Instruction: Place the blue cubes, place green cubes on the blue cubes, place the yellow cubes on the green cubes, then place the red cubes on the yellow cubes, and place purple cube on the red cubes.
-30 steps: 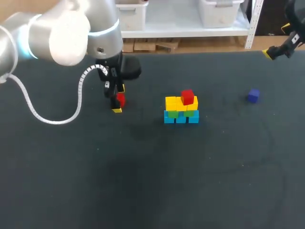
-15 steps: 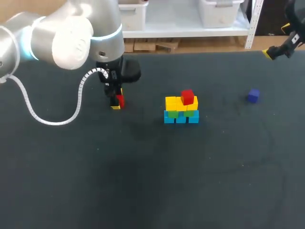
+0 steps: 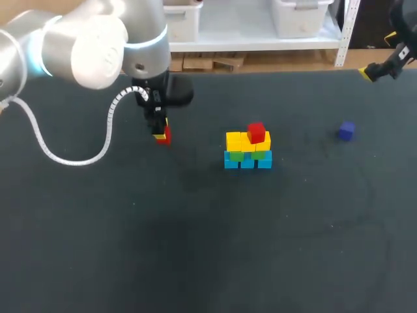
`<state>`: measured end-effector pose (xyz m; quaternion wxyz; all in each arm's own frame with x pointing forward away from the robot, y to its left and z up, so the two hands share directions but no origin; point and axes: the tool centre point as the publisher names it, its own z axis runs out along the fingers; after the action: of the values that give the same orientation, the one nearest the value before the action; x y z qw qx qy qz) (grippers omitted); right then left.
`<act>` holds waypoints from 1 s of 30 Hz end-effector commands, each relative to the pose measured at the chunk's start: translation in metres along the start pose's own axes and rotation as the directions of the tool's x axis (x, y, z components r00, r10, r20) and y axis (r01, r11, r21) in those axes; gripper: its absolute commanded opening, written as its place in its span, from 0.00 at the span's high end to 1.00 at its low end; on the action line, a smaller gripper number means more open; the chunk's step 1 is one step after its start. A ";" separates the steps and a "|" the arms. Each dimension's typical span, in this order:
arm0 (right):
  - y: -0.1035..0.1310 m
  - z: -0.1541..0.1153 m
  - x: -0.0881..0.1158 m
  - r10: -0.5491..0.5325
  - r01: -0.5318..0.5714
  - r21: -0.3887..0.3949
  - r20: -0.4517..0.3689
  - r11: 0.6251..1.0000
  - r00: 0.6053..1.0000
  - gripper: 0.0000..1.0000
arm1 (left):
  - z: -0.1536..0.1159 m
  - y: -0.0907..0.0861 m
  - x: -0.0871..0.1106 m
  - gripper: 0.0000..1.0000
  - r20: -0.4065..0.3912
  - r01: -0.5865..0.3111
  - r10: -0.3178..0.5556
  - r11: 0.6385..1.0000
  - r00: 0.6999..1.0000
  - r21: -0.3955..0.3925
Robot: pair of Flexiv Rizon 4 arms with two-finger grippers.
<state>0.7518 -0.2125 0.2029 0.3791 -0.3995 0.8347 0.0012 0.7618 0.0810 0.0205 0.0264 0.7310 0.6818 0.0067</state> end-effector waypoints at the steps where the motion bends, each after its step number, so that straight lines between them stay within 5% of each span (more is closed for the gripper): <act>1: 0.004 -0.001 0.001 0.002 -0.002 0.078 0.002 0.997 1.000 0.00 | -0.032 -0.008 -0.009 1.00 -0.046 -0.014 0.014 1.000 0.999 -0.001; 6: 0.004 -0.001 0.001 0.002 -0.002 0.078 0.002 0.997 1.000 0.00 | -0.069 -0.017 -0.029 1.00 -0.077 0.020 -0.018 0.999 0.997 0.030; 14: 0.004 -0.001 0.001 0.002 -0.002 0.078 0.002 0.997 1.000 0.00 | -0.114 -0.030 -0.065 1.00 -0.016 0.085 -0.086 0.996 0.996 -0.020; 30: 0.004 -0.001 0.001 0.002 -0.002 0.078 0.002 0.997 1.000 0.00 | -0.140 -0.079 -0.129 1.00 0.062 0.095 -0.092 0.994 0.994 -0.048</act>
<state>0.7518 -0.2124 0.2029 0.3790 -0.3995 0.8347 0.0011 0.6769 -0.0353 0.1616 0.0537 0.6988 0.7132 -0.0096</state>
